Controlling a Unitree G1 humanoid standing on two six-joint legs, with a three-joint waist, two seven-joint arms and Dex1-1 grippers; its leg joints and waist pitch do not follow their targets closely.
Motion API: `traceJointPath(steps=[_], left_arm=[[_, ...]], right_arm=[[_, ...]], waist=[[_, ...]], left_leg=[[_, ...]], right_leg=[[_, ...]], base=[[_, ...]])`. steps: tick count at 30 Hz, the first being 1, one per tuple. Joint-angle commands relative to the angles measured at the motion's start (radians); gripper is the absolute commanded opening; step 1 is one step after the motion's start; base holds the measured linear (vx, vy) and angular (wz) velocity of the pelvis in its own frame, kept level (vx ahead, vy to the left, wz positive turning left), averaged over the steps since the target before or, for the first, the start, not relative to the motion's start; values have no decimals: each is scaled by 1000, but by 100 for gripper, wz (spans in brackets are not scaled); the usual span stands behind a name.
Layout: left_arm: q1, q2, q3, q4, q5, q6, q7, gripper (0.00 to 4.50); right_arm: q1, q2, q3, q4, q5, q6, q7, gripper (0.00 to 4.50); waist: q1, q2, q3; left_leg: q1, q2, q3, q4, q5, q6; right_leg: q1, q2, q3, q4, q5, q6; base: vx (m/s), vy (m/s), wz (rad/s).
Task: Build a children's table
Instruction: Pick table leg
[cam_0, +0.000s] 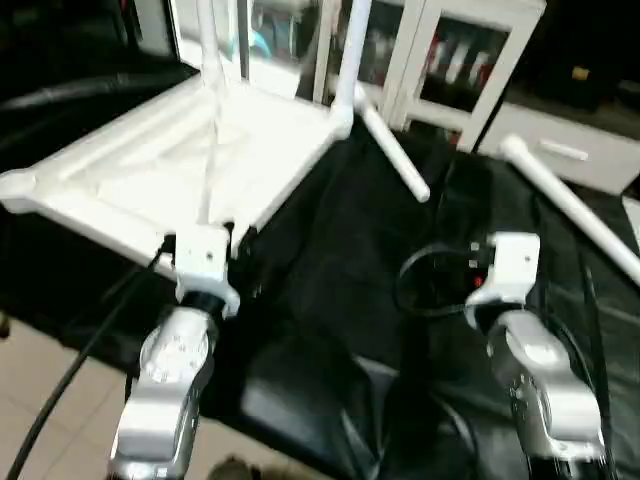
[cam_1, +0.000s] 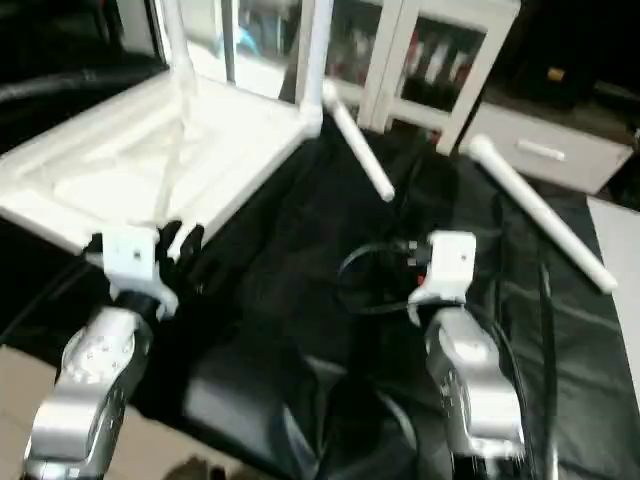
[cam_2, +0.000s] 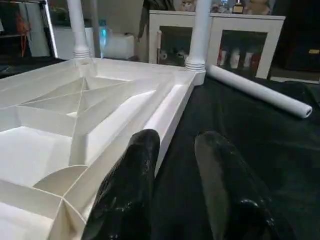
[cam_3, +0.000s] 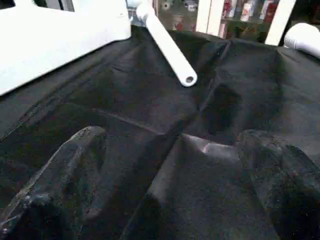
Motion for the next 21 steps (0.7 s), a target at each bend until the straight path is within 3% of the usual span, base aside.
traceJointPath(steps=[1,4,8,9,13,16,18,19,21], left_arm=[[5,-8,-4,-6,8,8,13,154],[9,-9,0,-11,15,15,26,154],[13,-9,4,-11,17,9,33,154],[13,-8,4,-11,18,10,33,154],[16,-4,4,-12,20,-1,29,154],[7,5,-8,-10,30,5,26,154],[1,7,-14,-7,23,10,10,154],[-2,9,-15,-9,23,3,7,154],[-8,5,-5,-15,-3,-8,-5,154]], right_arm=[[-12,-11,-8,4,-2,3,2,450],[-16,-10,-4,5,-1,4,4,450],[-17,-8,-1,6,1,5,8,450],[-17,-8,-1,6,1,5,8,450],[-11,-1,7,6,12,0,27,450],[-14,2,12,10,8,-2,26,450],[-18,4,14,16,4,-2,21,450],[-19,5,16,17,3,-4,22,450],[-23,10,19,16,0,-8,21,450]], waist=[[-1,-2,-56],[3,-7,-56],[4,-6,-62],[3,-14,-61],[7,-6,-70],[9,-3,-78],[10,-4,-84],[11,-3,-92],[13,-4,-93]], left_leg=[[16,65,-23,-122,-426,-35],[15,70,-16,-127,-359,-20],[10,75,-6,-131,-306,-16],[9,75,-4,-131,-304,-14],[8,82,7,-130,-297,-20],[2,85,12,-130,-244,-21],[3,83,17,-126,-287,-19],[-1,84,21,-122,-250,-16],[-4,83,24,-119,-209,-8]], right_leg=[[19,-67,37,-93,-505,-12],[18,-63,38,-90,-467,-21],[20,-53,38,-79,-374,-52],[19,-52,38,-79,-370,-53],[16,-51,39,-72,-354,-70],[19,-43,41,-58,-231,-95],[11,-38,42,-59,-256,-97],[9,-35,45,-53,-195,-111],[11,-33,45,-47,-135,-124]], base=[[0,0,0],[0,0,0],[0,0,0],[0,0,0],[0,0,0],[0,0,0],[0,0,0],[64,-36,6],[68,-34,5]])
